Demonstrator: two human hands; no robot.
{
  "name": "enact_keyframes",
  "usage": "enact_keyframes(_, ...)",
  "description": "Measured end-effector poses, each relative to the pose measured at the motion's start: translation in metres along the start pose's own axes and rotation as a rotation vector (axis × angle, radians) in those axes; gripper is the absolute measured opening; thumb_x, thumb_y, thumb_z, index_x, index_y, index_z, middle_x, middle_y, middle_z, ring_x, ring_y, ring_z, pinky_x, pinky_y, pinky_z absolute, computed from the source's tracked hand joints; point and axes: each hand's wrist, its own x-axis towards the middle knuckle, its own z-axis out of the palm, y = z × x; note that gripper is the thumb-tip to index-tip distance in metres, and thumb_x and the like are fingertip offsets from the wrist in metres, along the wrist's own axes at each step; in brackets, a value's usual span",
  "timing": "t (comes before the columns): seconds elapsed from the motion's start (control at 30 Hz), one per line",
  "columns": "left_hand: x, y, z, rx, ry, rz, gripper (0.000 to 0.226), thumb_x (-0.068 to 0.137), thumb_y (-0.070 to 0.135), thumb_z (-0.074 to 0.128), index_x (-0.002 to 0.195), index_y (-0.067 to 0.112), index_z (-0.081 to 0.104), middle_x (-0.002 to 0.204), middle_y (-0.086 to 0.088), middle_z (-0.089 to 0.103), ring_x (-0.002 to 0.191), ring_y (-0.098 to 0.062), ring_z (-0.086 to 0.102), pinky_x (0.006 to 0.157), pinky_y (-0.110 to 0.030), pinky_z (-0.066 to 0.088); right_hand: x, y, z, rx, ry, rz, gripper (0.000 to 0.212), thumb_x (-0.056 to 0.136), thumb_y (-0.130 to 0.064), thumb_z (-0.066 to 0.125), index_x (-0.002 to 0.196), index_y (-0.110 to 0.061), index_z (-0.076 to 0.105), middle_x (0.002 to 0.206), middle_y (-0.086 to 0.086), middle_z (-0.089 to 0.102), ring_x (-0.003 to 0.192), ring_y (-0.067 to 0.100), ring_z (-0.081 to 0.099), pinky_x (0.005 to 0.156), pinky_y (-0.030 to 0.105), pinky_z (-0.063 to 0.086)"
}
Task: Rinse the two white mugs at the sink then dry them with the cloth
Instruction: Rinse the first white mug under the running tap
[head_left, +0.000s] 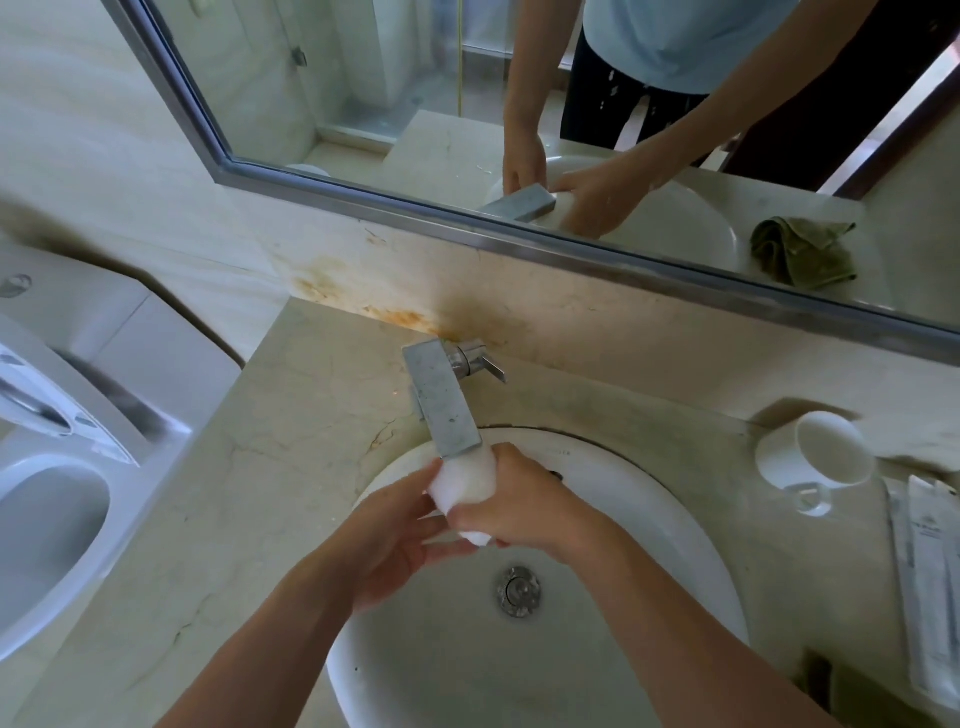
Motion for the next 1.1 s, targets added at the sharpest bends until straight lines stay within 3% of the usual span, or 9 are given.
enact_keyframes(0.07, 0.0, -0.004, 0.002, 0.034, -0.031, -0.003, 0.045, 0.104, 0.033, 0.066, 0.141, 0.009, 0.063, 0.133, -0.019, 0.074, 0.121, -0.037, 0.073, 0.099, -0.055, 0.061, -0.004, 0.009, 0.008, -0.013, 0.028, -0.016, 0.087, 0.067, -0.039, 0.09, 0.139, -0.023, 0.045, 0.121, -0.009, 0.065, 0.105, 0.011, 0.068, 0.081, 0.036, 0.066)
enact_keyframes(0.13, 0.001, -0.008, 0.004, 0.154, -0.002, 0.024, 0.061, 0.092, 0.031, 0.083, 0.145, 0.013, 0.059, 0.135, -0.013, 0.073, 0.12, -0.031, 0.074, 0.096, -0.049, 0.063, -0.011, 0.02, 0.017, 0.012, 0.057, -0.041, 0.096, 0.062, -0.046, 0.096, 0.139, -0.024, 0.044, 0.12, -0.014, 0.065, 0.104, 0.006, 0.068, 0.082, 0.032, 0.065)
enact_keyframes(0.27, -0.004, -0.015, 0.01, 0.453, 0.059, 0.141, 0.086, 0.065, 0.035, 0.098, 0.143, 0.031, 0.06, 0.129, 0.004, 0.075, 0.121, -0.02, 0.071, 0.105, -0.043, 0.059, -0.022, 0.036, 0.032, 0.124, 0.211, -0.091, 0.089, 0.068, -0.034, 0.093, 0.142, -0.029, 0.045, 0.118, -0.018, 0.065, 0.104, 0.001, 0.066, 0.082, 0.023, 0.063)
enact_keyframes(0.43, -0.011, -0.013, 0.01, 0.427, 0.063, 0.276, 0.078, 0.076, 0.012, 0.091, 0.144, 0.03, 0.059, 0.135, 0.011, 0.074, 0.129, -0.012, 0.067, 0.11, -0.04, 0.054, -0.01, 0.031, 0.05, 0.214, 0.443, -0.204, 0.094, 0.065, -0.049, 0.095, 0.144, -0.031, 0.048, 0.129, -0.018, 0.064, 0.114, 0.0, 0.064, 0.084, 0.012, 0.055)
enact_keyframes(0.6, -0.013, -0.005, 0.006, 0.443, 0.098, 0.342, 0.084, 0.077, -0.001, 0.088, 0.147, 0.032, 0.058, 0.141, 0.011, 0.07, 0.134, -0.013, 0.064, 0.115, -0.043, 0.049, 0.004, 0.024, 0.066, 0.231, 0.595, -0.283, 0.089, 0.067, -0.053, 0.09, 0.141, -0.026, 0.048, 0.134, -0.01, 0.062, 0.119, 0.008, 0.064, 0.087, 0.021, 0.06)
enact_keyframes(0.7, -0.015, -0.004, 0.007, 0.478, 0.125, 0.349, 0.084, 0.075, 0.004, 0.09, 0.146, 0.035, 0.058, 0.139, 0.013, 0.071, 0.132, -0.009, 0.065, 0.111, -0.037, 0.052, 0.008, 0.028, 0.074, 0.257, 0.604, -0.289, 0.085, 0.072, -0.046, 0.095, 0.141, -0.027, 0.049, 0.132, -0.012, 0.062, 0.117, 0.003, 0.063, 0.084, 0.014, 0.059)
enact_keyframes(0.8, -0.019, -0.008, 0.008, 0.499, 0.106, 0.311, 0.092, 0.066, 0.02, 0.095, 0.148, 0.032, 0.056, 0.141, 0.013, 0.07, 0.134, -0.007, 0.063, 0.111, -0.036, 0.053, -0.003, 0.042, 0.072, 0.358, 0.576, -0.23, 0.089, 0.063, -0.039, 0.099, 0.138, -0.032, 0.05, 0.127, -0.018, 0.064, 0.113, -0.004, 0.065, 0.084, 0.016, 0.06)
enact_keyframes(0.97, -0.018, -0.02, -0.002, 0.496, 0.112, 0.278, 0.072, 0.078, -0.01, 0.068, 0.14, 0.026, 0.063, 0.139, 0.012, 0.071, 0.139, -0.007, 0.059, 0.115, -0.051, 0.052, -0.024, 0.072, 0.061, 0.431, 0.6, -0.189, 0.094, 0.062, -0.011, 0.1, 0.136, -0.036, 0.048, 0.122, -0.021, 0.065, 0.108, -0.018, 0.06, 0.079, 0.006, 0.053)
enact_keyframes(1.1, -0.015, -0.012, 0.005, 0.499, 0.139, 0.324, 0.074, 0.063, -0.005, 0.061, 0.133, 0.02, 0.071, 0.134, 0.009, 0.075, 0.134, -0.011, 0.064, 0.111, -0.049, 0.054, -0.018, 0.061, 0.06, 0.414, 0.534, -0.231, 0.093, 0.061, -0.018, 0.102, 0.138, -0.033, 0.052, 0.124, -0.022, 0.068, 0.112, -0.009, 0.064, 0.087, 0.015, 0.057)
